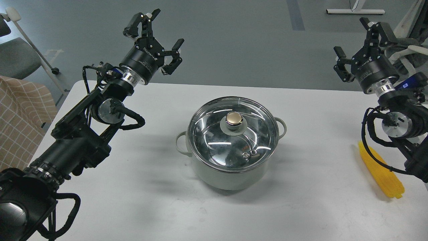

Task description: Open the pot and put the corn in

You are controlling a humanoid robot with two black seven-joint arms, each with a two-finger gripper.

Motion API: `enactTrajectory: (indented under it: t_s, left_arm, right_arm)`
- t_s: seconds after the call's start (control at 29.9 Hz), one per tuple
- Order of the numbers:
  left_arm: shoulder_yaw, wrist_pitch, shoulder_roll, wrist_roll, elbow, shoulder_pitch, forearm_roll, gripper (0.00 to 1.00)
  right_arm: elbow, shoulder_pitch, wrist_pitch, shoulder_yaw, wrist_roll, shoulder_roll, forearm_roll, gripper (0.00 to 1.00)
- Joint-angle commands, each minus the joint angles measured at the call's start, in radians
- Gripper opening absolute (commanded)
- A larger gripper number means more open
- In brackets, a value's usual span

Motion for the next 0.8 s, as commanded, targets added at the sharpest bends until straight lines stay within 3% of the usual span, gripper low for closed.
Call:
enactTrajectory:
  t_s: [0.0, 0.77]
  left_arm:
    - [-0.005, 0.001, 0.001, 0.000, -0.001, 0.002, 0.000, 0.98]
    - [-0.005, 0.000, 0.009, 0.000, -0.008, 0.004, -0.023, 0.98]
  right_arm:
    - [0.001, 0.000, 0.000, 0.000, 0.000, 0.000, -0.002, 1.00]
    - [0.004, 0.000, -0.001, 0.000, 0.000, -0.002, -0.002, 1.00]
